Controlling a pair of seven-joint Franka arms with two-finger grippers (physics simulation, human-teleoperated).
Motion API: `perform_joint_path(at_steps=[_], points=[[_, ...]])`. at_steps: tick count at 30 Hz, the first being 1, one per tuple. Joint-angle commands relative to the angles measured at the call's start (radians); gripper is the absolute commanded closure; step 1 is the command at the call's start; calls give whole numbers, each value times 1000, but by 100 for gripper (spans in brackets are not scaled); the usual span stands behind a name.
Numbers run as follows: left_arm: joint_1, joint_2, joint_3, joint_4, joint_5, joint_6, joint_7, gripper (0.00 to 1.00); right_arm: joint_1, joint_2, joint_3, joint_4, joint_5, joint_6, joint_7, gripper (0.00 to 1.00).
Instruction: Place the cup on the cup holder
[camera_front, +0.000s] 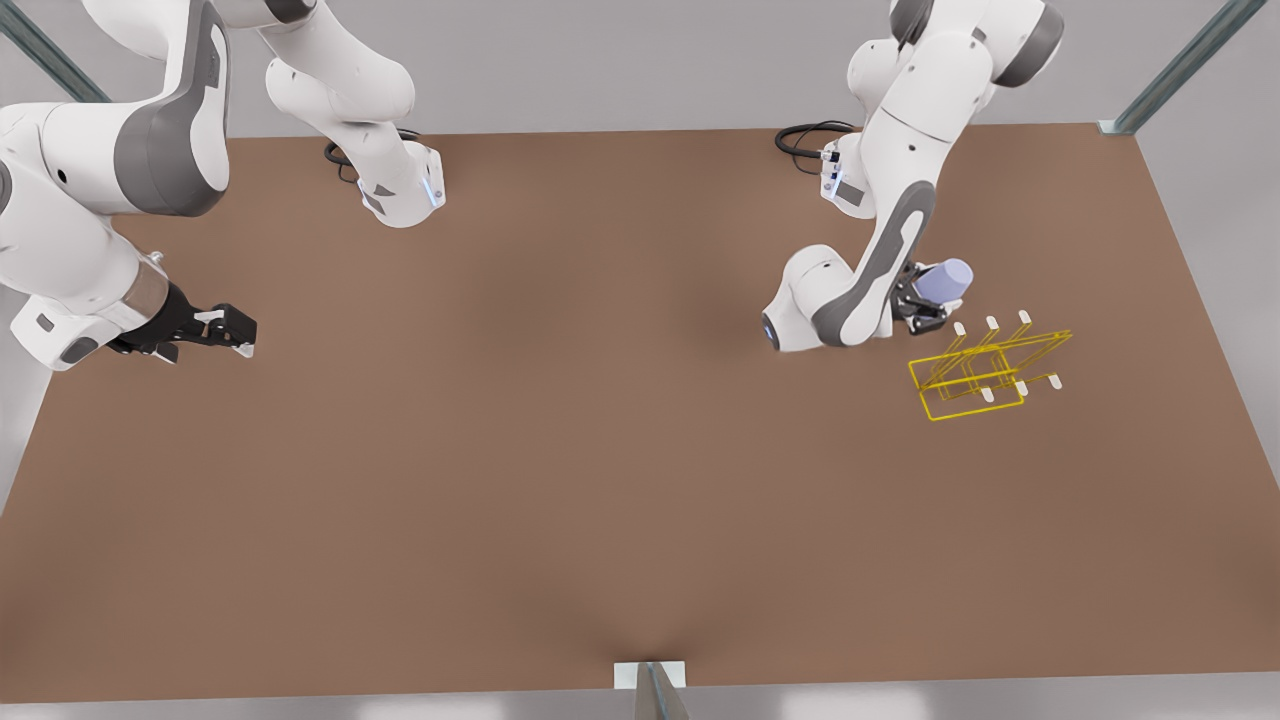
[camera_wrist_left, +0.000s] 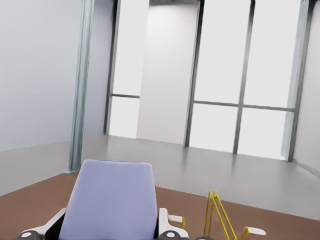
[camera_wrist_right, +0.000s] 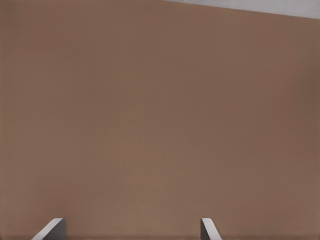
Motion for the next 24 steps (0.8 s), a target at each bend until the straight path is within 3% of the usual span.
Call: perform_joint_path(at_steps=[1, 24], points=[[2, -11, 1, -11, 11, 16, -120, 17, 1, -1, 0, 0, 0, -1, 2, 0], [108, 10, 1, -28, 190, 88, -134, 17, 1, -3, 0, 2, 6, -2, 2, 0]])
